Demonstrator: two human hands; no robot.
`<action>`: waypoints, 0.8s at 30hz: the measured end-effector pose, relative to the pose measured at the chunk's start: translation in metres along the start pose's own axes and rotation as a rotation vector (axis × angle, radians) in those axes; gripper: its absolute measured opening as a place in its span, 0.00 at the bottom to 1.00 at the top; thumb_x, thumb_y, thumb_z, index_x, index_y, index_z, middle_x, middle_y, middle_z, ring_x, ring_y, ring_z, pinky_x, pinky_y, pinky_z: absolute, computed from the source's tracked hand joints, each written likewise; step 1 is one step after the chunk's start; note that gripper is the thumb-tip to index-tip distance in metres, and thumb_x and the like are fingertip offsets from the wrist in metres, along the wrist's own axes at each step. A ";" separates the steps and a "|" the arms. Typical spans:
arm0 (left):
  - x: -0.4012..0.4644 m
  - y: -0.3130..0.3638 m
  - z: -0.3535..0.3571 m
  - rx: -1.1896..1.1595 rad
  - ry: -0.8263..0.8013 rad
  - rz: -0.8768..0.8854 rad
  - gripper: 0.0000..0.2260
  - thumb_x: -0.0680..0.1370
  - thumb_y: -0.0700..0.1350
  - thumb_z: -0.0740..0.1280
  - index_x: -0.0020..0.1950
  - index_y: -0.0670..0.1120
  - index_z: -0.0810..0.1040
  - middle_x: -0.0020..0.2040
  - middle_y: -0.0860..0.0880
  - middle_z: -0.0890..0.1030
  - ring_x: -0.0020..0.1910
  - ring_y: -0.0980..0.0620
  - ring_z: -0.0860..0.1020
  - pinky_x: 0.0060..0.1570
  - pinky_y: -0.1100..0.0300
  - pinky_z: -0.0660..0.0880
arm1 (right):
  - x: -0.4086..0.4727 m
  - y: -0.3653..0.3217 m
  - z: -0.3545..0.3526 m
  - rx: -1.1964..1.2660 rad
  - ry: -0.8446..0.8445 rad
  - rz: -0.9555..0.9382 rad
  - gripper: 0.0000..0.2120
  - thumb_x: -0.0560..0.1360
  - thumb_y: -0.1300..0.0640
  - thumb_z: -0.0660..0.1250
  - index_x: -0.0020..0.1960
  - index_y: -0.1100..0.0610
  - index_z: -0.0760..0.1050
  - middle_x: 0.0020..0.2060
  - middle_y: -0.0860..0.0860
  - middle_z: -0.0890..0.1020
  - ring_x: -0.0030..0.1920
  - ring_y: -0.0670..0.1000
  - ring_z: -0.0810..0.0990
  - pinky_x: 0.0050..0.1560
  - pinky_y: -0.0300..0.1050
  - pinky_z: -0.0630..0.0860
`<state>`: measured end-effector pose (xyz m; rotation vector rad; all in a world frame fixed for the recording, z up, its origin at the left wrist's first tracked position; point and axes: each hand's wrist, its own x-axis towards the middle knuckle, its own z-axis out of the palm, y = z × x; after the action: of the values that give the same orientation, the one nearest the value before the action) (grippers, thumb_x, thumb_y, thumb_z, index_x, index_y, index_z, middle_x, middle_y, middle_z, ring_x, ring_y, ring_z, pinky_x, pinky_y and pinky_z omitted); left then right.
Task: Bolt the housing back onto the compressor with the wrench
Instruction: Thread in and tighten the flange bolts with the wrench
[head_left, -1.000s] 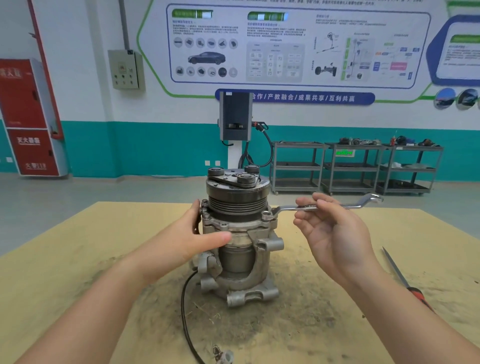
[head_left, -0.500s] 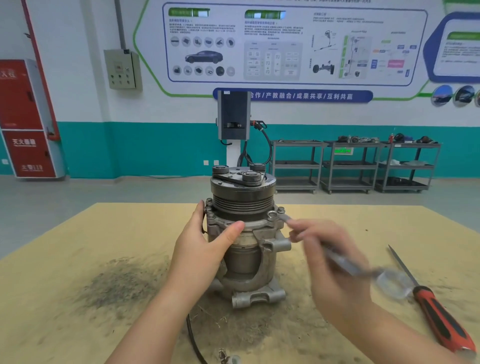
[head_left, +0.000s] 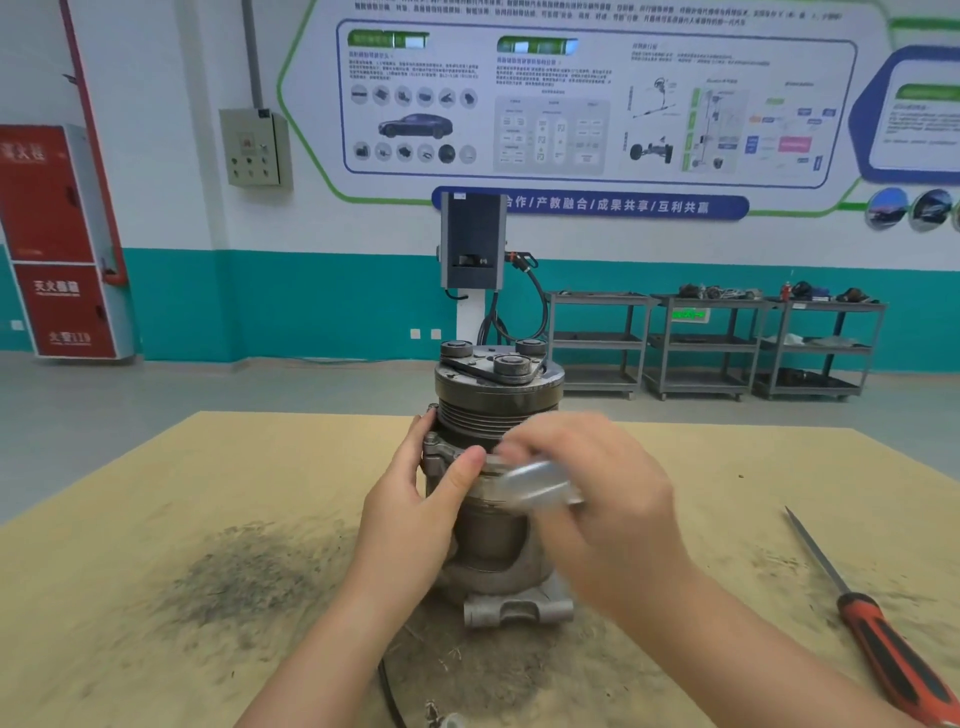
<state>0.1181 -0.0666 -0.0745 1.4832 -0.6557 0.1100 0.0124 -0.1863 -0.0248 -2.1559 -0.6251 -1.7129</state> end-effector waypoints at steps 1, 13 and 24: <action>-0.002 0.001 0.000 0.024 0.015 0.015 0.34 0.70 0.66 0.71 0.73 0.59 0.69 0.64 0.64 0.78 0.65 0.63 0.75 0.61 0.65 0.75 | 0.003 0.001 -0.006 0.094 0.068 0.096 0.09 0.80 0.58 0.60 0.49 0.60 0.78 0.41 0.50 0.82 0.41 0.47 0.80 0.43 0.39 0.76; -0.023 0.007 0.001 0.312 0.150 0.054 0.29 0.69 0.62 0.70 0.69 0.59 0.71 0.62 0.65 0.73 0.60 0.68 0.72 0.62 0.64 0.70 | 0.010 0.047 -0.032 1.071 0.385 1.227 0.10 0.81 0.68 0.55 0.57 0.57 0.68 0.32 0.54 0.83 0.28 0.49 0.77 0.29 0.40 0.76; -0.027 0.006 0.005 0.131 0.139 0.021 0.27 0.68 0.63 0.65 0.67 0.62 0.74 0.57 0.69 0.80 0.59 0.64 0.78 0.57 0.60 0.75 | -0.030 0.034 -0.011 0.599 0.345 0.354 0.03 0.83 0.55 0.57 0.52 0.51 0.69 0.41 0.56 0.81 0.38 0.54 0.82 0.41 0.47 0.80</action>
<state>0.0914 -0.0618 -0.0817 1.5793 -0.5606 0.2742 0.0157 -0.2253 -0.0507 -1.4191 -0.5322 -1.4227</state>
